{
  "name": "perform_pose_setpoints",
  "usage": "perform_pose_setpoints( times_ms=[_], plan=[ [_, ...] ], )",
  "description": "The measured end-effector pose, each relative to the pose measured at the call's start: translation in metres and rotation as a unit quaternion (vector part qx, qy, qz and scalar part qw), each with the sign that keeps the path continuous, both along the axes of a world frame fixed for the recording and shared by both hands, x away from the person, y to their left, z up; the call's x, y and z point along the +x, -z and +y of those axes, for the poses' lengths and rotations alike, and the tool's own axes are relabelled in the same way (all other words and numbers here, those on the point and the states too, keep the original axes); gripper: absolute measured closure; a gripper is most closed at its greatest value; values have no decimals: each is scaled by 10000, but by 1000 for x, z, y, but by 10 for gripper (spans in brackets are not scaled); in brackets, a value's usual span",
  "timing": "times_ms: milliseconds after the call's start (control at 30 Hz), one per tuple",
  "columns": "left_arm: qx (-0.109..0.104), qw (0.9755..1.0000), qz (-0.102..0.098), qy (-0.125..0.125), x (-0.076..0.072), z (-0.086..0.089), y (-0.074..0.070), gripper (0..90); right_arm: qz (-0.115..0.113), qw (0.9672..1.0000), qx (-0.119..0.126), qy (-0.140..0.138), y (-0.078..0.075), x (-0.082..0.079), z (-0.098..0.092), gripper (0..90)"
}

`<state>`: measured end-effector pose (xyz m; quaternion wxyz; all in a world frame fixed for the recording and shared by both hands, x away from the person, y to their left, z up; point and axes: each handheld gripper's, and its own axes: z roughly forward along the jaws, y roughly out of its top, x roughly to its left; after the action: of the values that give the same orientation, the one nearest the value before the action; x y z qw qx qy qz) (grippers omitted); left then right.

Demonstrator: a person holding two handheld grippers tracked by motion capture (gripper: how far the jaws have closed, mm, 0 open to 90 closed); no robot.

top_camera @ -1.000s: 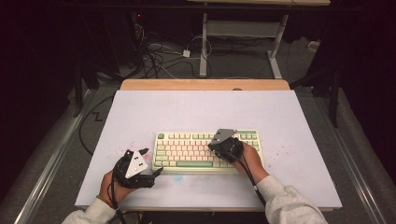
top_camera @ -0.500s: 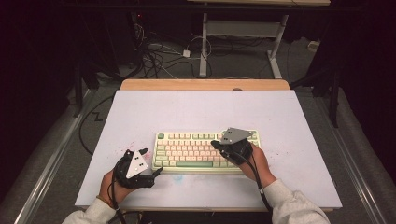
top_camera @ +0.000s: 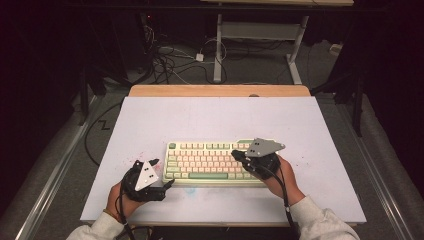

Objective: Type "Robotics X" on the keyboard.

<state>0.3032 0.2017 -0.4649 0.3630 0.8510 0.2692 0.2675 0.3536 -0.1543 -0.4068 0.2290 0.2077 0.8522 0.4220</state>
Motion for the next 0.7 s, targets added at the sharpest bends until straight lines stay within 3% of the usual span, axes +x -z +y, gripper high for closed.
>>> perform_pose_setpoints(
  times_ms=[133, 367, 500, 533, 700],
  plan=[
    [8, 10000, 4, 3, 0, 0, 0, 183, -36, 10000, 28, 15, 0, -2, -3, 842],
    [11, 10000, 10, 10, 0, 0, -1, 183, -146, 9997, 178, 97, -2, -6, -12, 738],
    [11, 10000, 3, 10, 0, 0, -1, 184, -245, 9993, 260, 131, -2, -10, -19, 554],
    [-3, 10000, 7, 12, 0, 0, -2, 184, -245, 9993, 260, 131, -2, -10, -19, 554],
    [-35, 10000, 23, 12, 0, 0, -3, 202, -360, 9987, 319, 159, -2, -17, -26, 383]
  ],
)
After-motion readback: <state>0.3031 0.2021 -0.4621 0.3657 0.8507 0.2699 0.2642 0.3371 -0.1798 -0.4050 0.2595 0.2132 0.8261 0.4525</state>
